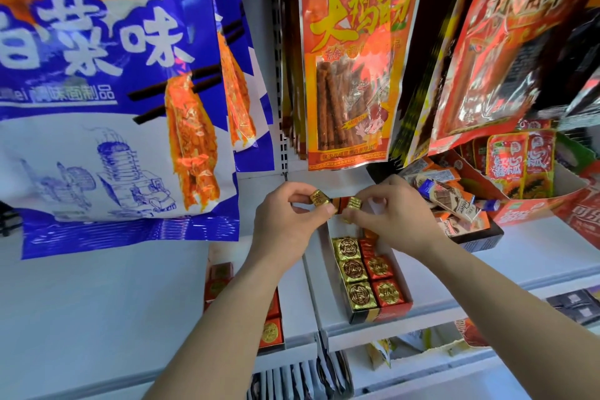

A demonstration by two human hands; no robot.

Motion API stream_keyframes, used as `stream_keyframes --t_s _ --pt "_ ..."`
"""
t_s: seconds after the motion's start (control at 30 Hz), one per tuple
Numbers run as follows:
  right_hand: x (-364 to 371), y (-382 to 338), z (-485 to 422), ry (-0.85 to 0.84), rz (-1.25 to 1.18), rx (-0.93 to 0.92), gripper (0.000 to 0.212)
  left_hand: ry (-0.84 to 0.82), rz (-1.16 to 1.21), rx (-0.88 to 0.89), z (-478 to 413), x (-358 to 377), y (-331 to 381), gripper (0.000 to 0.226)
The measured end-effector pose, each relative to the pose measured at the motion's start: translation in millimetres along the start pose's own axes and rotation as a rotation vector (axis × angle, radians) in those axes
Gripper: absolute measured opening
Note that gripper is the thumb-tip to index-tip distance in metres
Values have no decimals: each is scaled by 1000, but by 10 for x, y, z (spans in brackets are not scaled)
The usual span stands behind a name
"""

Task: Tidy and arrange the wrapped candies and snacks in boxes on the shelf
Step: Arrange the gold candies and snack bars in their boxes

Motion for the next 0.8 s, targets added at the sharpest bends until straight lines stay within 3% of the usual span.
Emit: stream_keyframes --t_s 0.1,0.3,0.6,0.8 --pt "-192 -71 205 -33 -377 130 15 -105 81 -37 81 49 22 27" --pt "-515 -91 642 -93 -849 265 30 -434 299 -119 385 201 81 33" --pt "-509 -123 666 -173 -968 266 29 -482 436 -133 430 183 88 38" --pt "-456 -223 680 -212 -851 156 31 -427 413 -86 416 187 130 36"
Point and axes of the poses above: each hand's wrist, its own z-axis away from the middle knuckle, its own x-axis out of the palm, y = z × x, the point moved 6 cm from there along -z, towards the middle knuckle, and after that the axes turned 9 degrees about y, right-handed, at the moved point
